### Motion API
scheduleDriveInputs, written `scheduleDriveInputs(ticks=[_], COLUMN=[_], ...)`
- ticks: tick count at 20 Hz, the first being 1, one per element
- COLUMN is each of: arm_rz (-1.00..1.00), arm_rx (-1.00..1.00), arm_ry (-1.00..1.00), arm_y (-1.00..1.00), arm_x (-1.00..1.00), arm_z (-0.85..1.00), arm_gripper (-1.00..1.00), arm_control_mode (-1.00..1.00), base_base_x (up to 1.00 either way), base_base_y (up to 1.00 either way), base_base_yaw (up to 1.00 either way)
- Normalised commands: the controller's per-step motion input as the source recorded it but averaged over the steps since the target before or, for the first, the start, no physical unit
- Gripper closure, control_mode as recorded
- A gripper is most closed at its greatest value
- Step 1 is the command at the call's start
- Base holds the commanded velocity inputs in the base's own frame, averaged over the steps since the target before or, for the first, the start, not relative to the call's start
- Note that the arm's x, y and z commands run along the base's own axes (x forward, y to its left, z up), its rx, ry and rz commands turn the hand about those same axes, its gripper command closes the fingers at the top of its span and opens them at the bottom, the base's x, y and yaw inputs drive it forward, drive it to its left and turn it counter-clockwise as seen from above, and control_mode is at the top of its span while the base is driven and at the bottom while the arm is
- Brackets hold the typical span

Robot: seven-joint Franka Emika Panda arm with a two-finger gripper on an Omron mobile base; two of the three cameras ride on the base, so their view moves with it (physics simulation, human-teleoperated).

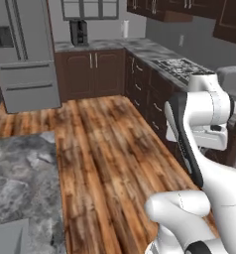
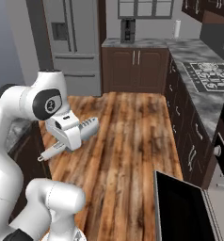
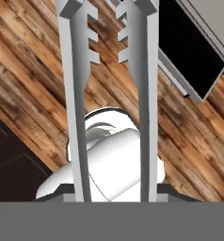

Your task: Pick up the tongs from the counter and place them near the plate next to the oven.

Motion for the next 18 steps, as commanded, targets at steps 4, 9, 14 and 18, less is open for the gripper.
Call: scheduleDriveInputs(ticks=[4,9,14,18], arm_rz=[0.00,0.00,0.00,0.00], arm_rx=[0.00,0.00,0.00,0.00], arm_ry=[0.00,0.00,0.00,0.00], arm_y=[0.00,0.00,0.00,0.00], arm_x=[0.00,0.00,0.00,0.00], arm_z=[0.00,0.00,0.00,0.00], arm_gripper=[1.00,1.00,1.00,1.00], arm_control_mode=[1.00,1.00,1.00,1.00], base_base_x=[0.82,0.95,1.00,1.00], base_base_y=[0.13,0.20,0.32,0.08], base_base_yaw=[-0.32,-0.34,-0.27,-0.36])
